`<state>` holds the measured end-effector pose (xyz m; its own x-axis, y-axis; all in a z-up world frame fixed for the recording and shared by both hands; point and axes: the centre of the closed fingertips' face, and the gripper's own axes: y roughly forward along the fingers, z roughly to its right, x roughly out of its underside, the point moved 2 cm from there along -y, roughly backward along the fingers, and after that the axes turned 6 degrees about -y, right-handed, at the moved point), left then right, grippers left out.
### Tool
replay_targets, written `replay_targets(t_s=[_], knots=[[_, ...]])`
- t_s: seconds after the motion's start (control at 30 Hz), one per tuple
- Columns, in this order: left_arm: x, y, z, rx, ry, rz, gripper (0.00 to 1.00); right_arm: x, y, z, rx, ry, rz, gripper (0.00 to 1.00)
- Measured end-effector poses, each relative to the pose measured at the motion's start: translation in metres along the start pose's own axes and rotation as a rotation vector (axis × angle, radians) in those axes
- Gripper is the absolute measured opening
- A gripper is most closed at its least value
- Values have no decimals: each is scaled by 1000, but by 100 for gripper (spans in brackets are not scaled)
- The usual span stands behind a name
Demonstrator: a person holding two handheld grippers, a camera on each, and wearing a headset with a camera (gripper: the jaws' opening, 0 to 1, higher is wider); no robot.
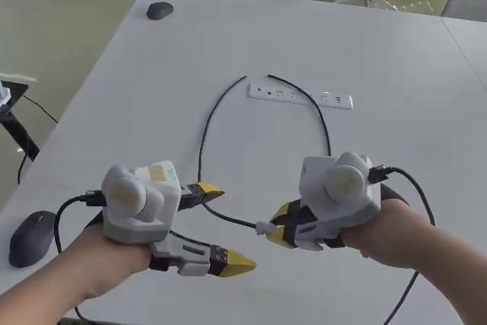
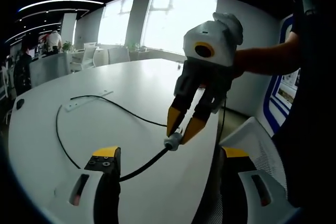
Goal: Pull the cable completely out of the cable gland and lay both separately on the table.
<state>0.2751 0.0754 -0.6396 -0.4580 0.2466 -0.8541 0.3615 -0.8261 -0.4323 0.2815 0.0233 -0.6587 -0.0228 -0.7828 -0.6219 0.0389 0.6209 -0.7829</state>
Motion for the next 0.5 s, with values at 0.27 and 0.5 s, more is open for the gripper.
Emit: replay_targets(t_s=[0.27, 0.5], knots=[[0, 15, 5, 40, 36, -4, 68, -5, -9, -7, -8, -65, 0, 6], [-1, 18, 6, 55, 24, 6, 52, -11, -14, -14, -16, -112, 15, 6]])
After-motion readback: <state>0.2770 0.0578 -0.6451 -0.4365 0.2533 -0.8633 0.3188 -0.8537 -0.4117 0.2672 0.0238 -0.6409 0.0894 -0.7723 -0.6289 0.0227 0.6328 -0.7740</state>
